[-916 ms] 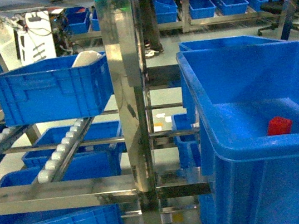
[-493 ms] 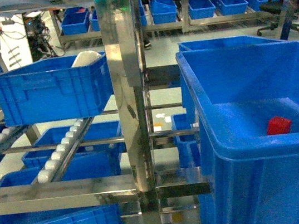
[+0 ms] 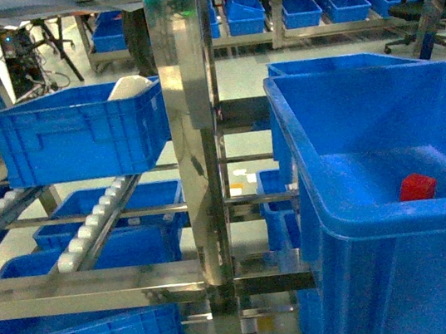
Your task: Place magnetic block on left shelf second layer
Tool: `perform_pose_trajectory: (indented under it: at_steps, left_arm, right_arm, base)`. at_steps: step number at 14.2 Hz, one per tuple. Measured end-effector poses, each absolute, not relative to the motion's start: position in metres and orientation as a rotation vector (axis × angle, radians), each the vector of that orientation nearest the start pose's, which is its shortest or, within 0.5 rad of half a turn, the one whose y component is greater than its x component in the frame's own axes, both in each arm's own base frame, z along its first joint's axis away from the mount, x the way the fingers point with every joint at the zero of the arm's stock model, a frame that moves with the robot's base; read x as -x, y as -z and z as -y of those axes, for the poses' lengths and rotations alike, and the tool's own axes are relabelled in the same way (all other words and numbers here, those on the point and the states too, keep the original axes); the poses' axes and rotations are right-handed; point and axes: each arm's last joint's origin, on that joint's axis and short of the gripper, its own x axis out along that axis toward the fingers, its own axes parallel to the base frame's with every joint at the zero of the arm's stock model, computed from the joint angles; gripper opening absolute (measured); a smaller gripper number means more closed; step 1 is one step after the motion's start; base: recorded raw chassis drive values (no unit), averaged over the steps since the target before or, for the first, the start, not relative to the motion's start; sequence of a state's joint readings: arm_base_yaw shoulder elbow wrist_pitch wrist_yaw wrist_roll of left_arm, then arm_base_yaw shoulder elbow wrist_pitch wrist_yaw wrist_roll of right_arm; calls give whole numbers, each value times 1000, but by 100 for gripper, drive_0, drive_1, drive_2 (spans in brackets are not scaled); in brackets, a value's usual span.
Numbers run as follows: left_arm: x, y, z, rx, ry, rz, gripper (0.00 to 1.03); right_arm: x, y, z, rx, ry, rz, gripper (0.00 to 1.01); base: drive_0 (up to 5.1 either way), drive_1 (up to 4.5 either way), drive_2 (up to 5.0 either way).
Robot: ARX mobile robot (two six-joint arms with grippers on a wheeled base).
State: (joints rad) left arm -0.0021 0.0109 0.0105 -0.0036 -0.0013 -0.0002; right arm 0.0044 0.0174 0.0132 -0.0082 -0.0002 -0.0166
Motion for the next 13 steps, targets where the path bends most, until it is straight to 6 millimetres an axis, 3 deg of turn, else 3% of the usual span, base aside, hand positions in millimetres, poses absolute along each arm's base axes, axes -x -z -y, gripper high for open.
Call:
perform_pose_trajectory:
  at_steps: [7,8,13]
  left_arm:
    - [-98,-166,0,0,2,-4,98]
    - [-98,-166,0,0,2,-4,98]
    - [-98,-166,0,0,2,-4,98]
  right_arm:
    - [-97,-167,0,14,-5,4,2]
    - [-97,-167,0,14,-5,3,11]
    - [-97,-167,0,14,-5,4,76]
  base:
    - [0,0,0]
    - [0,0,0]
    - [0,0,0]
